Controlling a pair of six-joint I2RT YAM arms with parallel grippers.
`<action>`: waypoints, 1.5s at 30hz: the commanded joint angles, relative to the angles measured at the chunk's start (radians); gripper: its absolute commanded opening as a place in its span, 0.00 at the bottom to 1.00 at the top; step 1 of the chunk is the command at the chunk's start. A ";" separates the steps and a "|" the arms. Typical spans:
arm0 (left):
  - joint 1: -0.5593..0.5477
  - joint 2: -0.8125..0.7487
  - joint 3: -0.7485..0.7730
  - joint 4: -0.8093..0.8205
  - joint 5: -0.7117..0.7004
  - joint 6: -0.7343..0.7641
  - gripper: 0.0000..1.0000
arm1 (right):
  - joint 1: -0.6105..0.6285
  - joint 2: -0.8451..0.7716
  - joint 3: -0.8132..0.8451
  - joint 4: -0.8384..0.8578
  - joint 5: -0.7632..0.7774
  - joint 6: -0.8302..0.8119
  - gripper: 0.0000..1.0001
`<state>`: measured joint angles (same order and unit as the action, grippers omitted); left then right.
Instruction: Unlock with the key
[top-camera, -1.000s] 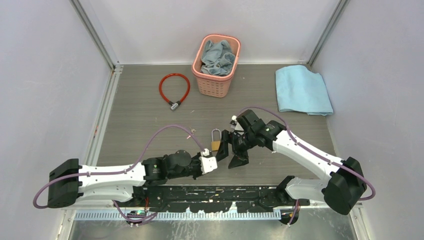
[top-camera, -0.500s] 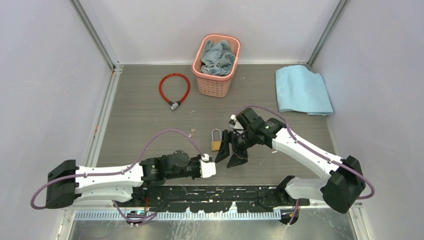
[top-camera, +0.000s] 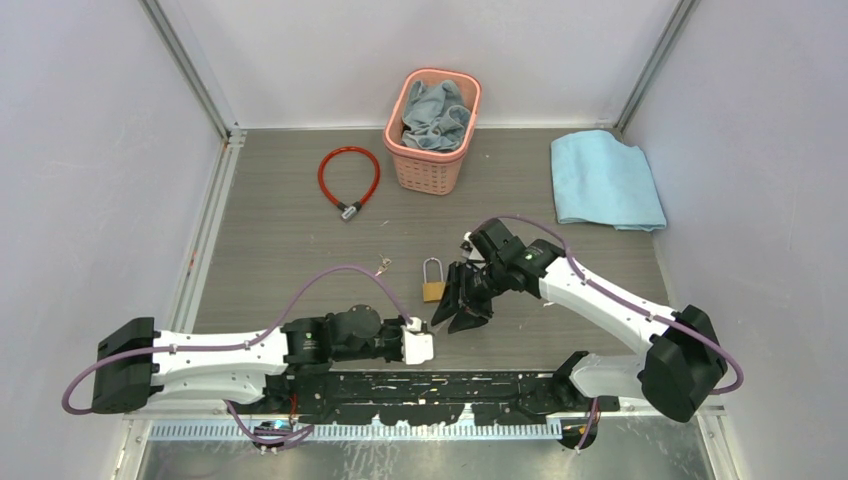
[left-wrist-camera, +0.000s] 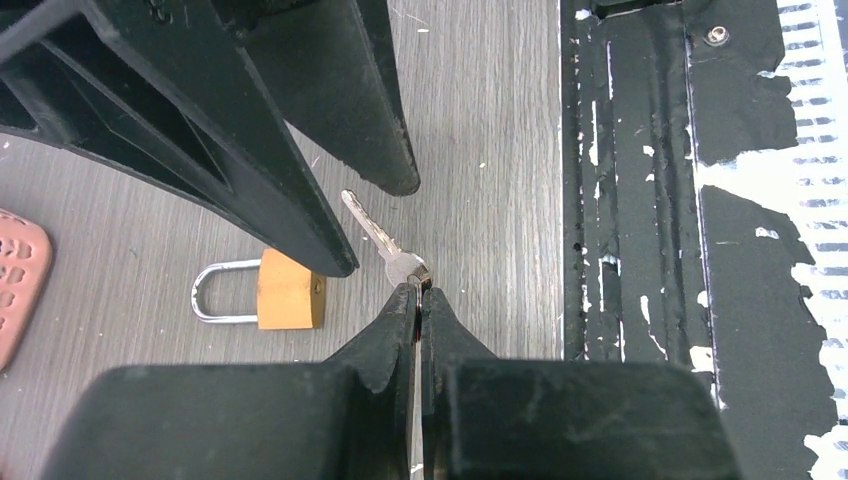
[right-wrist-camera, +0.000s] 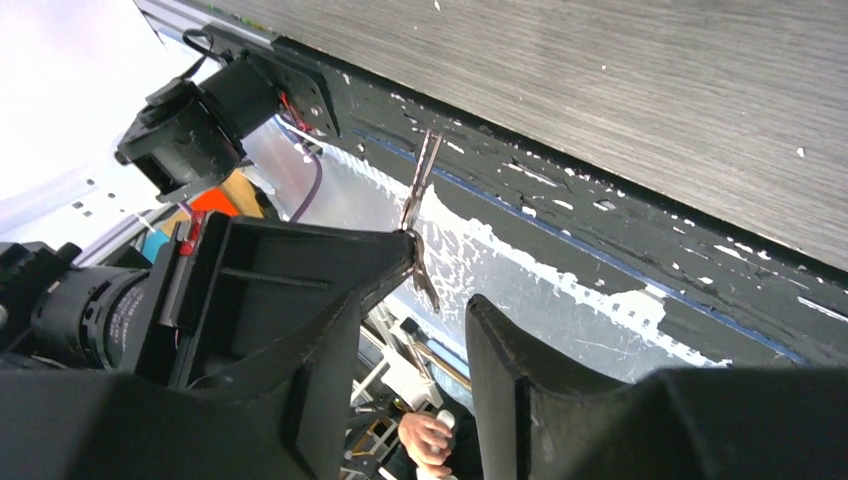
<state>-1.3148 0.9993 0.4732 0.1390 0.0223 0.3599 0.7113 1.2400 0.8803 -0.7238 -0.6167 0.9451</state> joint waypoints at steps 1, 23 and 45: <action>-0.008 0.003 0.036 0.081 0.006 0.019 0.00 | -0.003 -0.012 -0.015 0.073 0.015 0.045 0.47; -0.021 0.036 0.028 0.119 0.001 0.009 0.00 | -0.003 -0.061 -0.067 0.098 0.043 0.090 0.25; -0.025 0.045 0.035 0.129 -0.014 -0.027 0.17 | -0.003 -0.119 -0.098 0.139 0.039 0.078 0.01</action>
<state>-1.3354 1.0561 0.4732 0.2058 0.0189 0.3531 0.7109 1.1641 0.7696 -0.6266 -0.5735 1.0386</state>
